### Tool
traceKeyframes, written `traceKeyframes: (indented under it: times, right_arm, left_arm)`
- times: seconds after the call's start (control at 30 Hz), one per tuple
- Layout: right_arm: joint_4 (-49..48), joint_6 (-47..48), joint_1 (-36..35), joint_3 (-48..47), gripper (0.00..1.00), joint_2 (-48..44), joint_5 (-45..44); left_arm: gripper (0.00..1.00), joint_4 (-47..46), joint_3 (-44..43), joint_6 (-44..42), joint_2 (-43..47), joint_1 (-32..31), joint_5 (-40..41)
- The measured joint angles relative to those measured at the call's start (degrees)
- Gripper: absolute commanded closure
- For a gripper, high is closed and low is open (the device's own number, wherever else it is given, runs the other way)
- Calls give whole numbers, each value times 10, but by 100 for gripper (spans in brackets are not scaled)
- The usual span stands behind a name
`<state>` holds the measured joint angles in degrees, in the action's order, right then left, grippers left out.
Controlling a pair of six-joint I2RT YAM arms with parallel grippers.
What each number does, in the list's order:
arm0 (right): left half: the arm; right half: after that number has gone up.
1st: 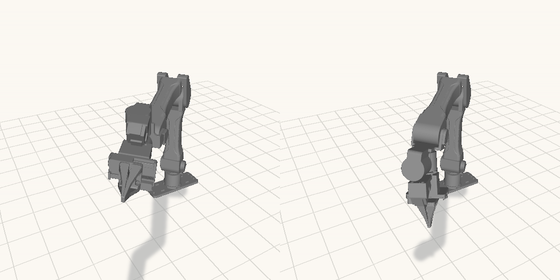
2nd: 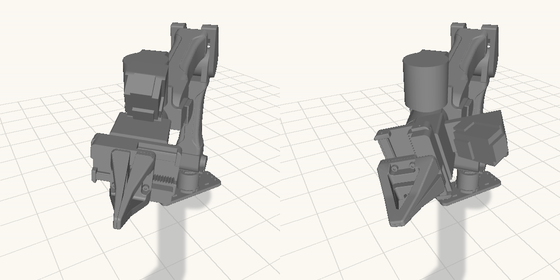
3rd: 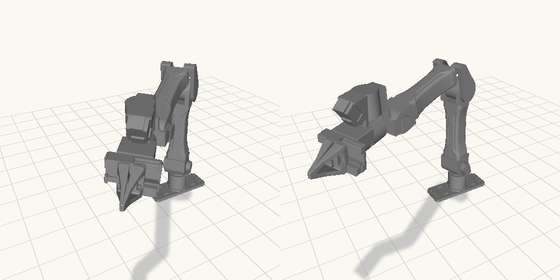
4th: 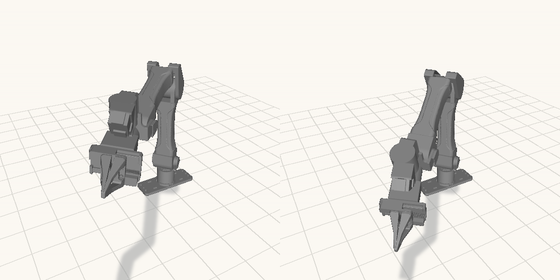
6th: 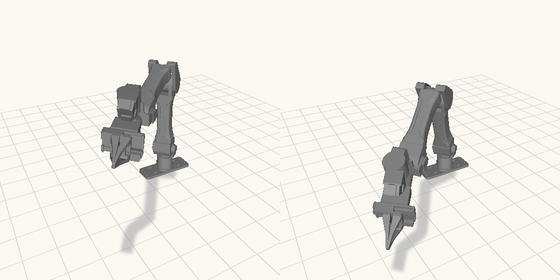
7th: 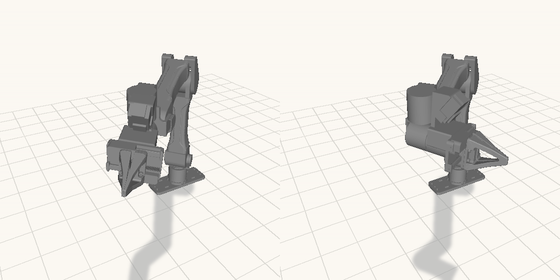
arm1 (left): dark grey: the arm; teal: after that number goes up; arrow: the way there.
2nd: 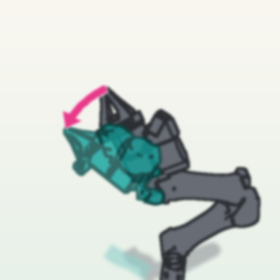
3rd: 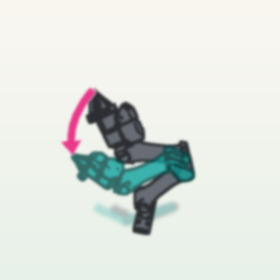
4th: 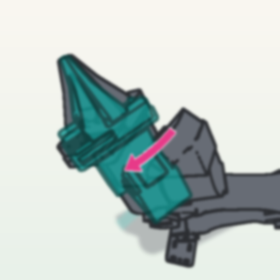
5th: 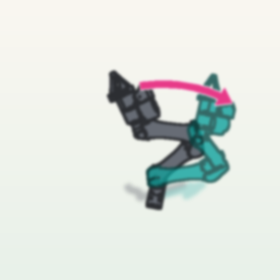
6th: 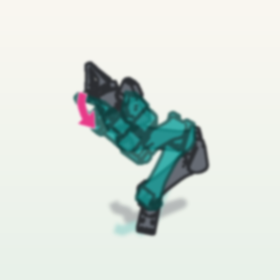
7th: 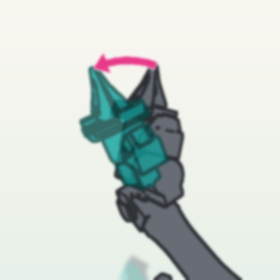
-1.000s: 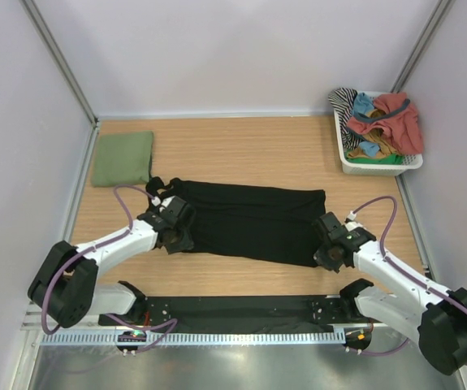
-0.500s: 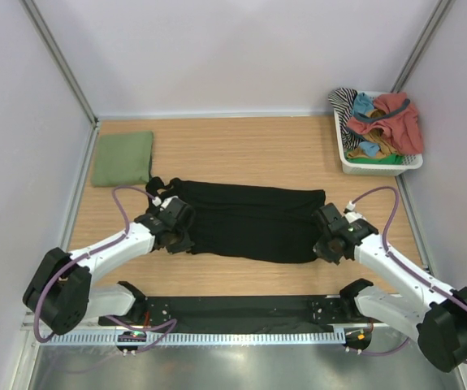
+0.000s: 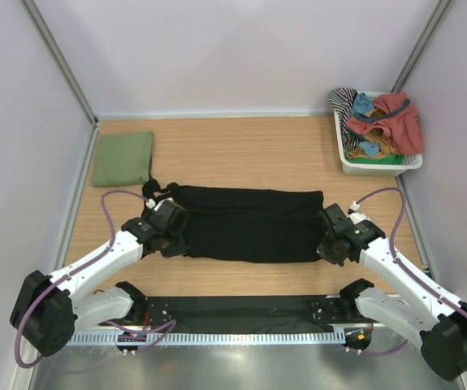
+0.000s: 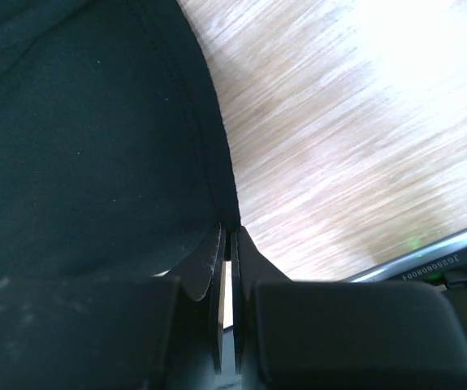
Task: Fold and stack the tank tops
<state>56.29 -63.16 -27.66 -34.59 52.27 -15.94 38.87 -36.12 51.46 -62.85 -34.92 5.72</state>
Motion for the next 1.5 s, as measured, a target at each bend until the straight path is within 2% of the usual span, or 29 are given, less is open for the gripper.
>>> traceKeyframes:
  times: [0.27,0.57,0.77,1.1,1.5]
  right_arm:
    - [17,-1,0,-2,91,0,-14]
    - [-7,29,1,-88,91,106,-54]
    - [-30,64,30,-148,90,152,-84]
    - [-119,155,131,-175,90,217,-56]
    - [-167,191,144,-220,90,311,-44]
  left_arm:
    - [100,5,13,9,25,-2,-8]
    - [100,14,-89,-5,-73,7,13]
    - [100,13,-143,-20,-92,39,23]
    - [100,2,-210,-47,-182,109,19]
    - [100,-10,-278,-72,-287,136,14]
